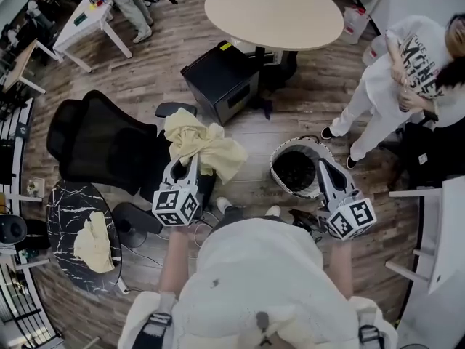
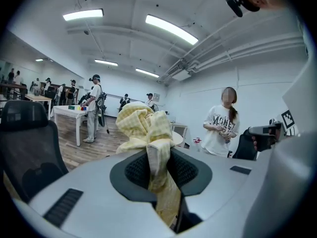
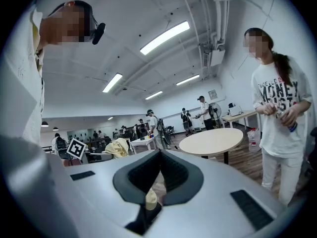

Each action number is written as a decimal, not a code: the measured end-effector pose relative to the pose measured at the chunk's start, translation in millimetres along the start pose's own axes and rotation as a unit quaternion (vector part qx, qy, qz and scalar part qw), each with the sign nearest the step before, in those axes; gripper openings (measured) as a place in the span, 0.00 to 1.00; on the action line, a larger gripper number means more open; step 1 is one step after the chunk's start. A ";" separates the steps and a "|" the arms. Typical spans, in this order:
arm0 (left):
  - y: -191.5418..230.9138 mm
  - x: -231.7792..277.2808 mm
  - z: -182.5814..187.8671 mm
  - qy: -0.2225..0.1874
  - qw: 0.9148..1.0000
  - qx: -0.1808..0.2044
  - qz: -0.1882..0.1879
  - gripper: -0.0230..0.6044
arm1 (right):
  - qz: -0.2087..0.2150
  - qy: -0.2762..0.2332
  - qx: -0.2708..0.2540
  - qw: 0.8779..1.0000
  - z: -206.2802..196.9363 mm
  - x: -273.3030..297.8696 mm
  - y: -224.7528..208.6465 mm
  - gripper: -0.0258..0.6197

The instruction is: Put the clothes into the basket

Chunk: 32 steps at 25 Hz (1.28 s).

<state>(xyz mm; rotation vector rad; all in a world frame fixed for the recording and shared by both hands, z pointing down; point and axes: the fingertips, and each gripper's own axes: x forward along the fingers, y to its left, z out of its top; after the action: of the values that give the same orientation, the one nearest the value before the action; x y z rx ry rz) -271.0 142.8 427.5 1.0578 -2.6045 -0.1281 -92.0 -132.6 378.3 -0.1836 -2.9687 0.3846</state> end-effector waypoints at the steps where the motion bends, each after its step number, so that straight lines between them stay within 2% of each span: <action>1: -10.0 0.4 4.0 -0.006 1.000 0.002 -0.007 0.20 | -0.003 -0.004 -0.001 1.000 2.4 -5.9 -4.0 0.05; 12: -119.3 11.5 26.6 -0.030 0.996 0.026 -0.083 0.20 | -0.044 -0.034 -0.018 0.998 33.4 -82.7 -58.1 0.05; 25: -261.4 35.6 1.0 -0.017 0.987 0.050 -0.153 0.20 | -0.084 -0.059 0.005 0.995 31.6 -188.3 -129.9 0.05; 32: -321.2 44.5 -17.3 -0.001 0.979 0.053 -0.197 0.20 | -0.104 -0.067 0.008 0.992 28.4 -229.8 -146.2 0.05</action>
<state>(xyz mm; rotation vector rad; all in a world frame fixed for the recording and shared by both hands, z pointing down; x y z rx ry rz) -82.4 -118.9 390.4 1.6029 -2.3925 -0.0815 114.4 -311.8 360.6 0.1577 -3.0741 0.4077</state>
